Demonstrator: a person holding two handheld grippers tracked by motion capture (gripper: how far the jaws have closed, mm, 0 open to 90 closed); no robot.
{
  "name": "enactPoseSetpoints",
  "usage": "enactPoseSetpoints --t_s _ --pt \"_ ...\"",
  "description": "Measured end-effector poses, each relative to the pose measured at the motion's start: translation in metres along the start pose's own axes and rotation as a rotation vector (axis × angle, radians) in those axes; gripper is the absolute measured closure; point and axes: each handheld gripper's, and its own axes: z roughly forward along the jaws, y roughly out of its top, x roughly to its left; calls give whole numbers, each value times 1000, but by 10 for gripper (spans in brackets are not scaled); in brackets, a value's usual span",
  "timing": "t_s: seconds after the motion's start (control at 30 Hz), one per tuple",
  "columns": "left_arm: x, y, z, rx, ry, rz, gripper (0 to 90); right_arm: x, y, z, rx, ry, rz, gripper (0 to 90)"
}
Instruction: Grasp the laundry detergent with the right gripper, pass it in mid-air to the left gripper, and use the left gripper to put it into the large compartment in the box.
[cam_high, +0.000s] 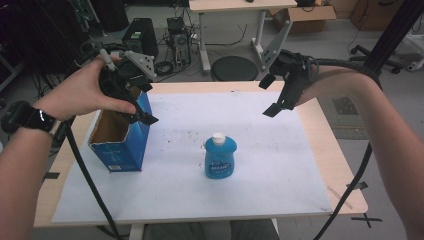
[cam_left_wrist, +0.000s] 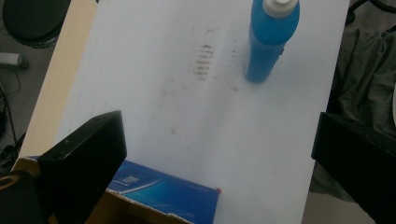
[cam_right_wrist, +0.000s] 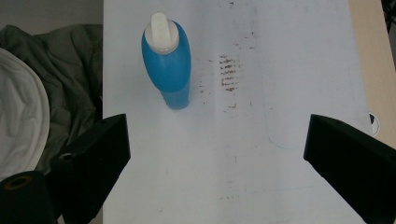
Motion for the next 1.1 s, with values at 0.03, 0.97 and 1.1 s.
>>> enactPoseSetpoints --t_s 0.03,0.97,1.1 --pt "0 0 0 0 1 0 38 0 0 0 -1 1 1 68" --pt "-5 -3 3 12 -7 -9 38 -1 -35 6 -258 21 -11 30" --pt "-6 -6 3 10 -9 -14 38 -2 -41 13 -306 29 -4 23"
